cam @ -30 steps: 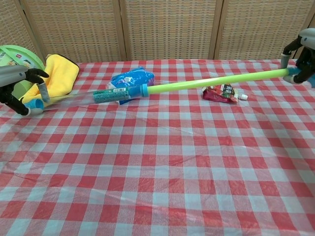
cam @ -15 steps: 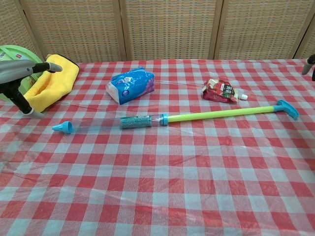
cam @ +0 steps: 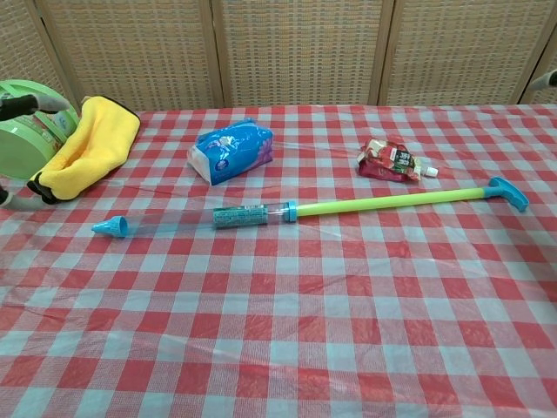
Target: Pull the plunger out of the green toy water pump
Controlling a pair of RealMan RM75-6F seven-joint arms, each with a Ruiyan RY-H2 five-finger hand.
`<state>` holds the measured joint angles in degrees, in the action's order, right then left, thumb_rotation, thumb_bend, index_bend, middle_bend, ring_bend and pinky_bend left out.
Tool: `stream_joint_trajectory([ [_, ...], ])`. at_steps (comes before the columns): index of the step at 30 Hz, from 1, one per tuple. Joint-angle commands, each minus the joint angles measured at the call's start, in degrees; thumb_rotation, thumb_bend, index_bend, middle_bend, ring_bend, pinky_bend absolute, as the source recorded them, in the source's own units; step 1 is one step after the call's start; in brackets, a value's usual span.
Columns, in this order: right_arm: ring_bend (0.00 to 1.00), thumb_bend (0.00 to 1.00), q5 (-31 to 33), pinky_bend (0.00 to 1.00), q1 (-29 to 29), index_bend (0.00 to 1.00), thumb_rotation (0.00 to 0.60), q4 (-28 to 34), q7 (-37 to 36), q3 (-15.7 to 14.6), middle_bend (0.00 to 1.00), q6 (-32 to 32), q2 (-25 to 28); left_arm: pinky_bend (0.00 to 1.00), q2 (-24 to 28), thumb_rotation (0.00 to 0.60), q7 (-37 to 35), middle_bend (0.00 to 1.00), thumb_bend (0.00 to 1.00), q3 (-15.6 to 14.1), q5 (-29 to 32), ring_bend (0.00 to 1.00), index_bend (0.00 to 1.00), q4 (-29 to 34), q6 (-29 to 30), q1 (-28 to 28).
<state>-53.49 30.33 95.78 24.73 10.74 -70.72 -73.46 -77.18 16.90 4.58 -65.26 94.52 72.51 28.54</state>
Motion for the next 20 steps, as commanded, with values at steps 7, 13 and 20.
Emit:
stream_joint_trajectory([
  [7,0.00,0.11,-27.41,0.00,-12.14,0.00,0.600,-10.47,-20.67,-11.33,0.00,-12.05,-2.50,0.00,2.35,0.600,-8.51,0.00,0.07,-7.45,-13.52,0.00,0.00,-4.68,10.54,-9.84],
  [13,0.00,0.10,-29.78,0.00,-13.33,0.00,0.600,-11.03,-20.74,-11.82,0.00,-12.69,-2.15,0.00,2.45,0.600,-8.24,0.00,0.07,-8.21,-14.38,0.00,0.00,-6.76,11.81,-12.49],
  [20,0.00,0.10,-30.10,0.00,-14.03,0.00,0.600,-7.30,-18.46,-11.50,0.00,-11.30,-0.61,0.00,4.08,0.600,-8.71,0.00,0.07,-6.85,-15.29,0.00,0.00,-5.52,13.28,-14.26],
])
